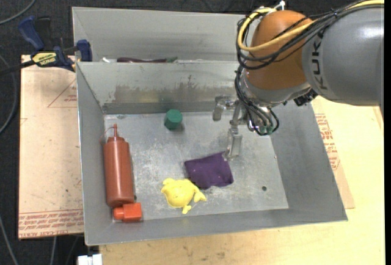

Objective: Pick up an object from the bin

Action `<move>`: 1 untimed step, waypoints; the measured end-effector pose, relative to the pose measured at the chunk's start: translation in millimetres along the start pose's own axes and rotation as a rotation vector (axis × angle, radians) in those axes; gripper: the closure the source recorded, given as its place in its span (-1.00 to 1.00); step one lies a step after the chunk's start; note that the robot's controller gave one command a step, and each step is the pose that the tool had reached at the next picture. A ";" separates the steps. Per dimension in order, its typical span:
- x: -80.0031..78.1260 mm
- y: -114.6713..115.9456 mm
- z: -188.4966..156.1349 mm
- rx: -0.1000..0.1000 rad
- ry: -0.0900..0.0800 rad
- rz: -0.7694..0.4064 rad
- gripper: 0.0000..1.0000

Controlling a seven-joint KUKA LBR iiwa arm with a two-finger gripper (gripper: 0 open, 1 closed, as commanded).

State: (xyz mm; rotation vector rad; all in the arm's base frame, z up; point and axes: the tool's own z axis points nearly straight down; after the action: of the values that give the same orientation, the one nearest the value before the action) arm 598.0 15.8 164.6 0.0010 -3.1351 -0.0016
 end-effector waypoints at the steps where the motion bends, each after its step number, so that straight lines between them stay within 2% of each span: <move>1: -1.4 0.0 -4.8 0.000 -0.007 0.000 -1.00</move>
Offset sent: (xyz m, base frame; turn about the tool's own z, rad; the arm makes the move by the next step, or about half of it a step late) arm -0.0691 -0.0005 -0.0946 -0.0876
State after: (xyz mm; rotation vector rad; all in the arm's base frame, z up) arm 599.5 15.8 169.4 0.0004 -3.1426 -0.0019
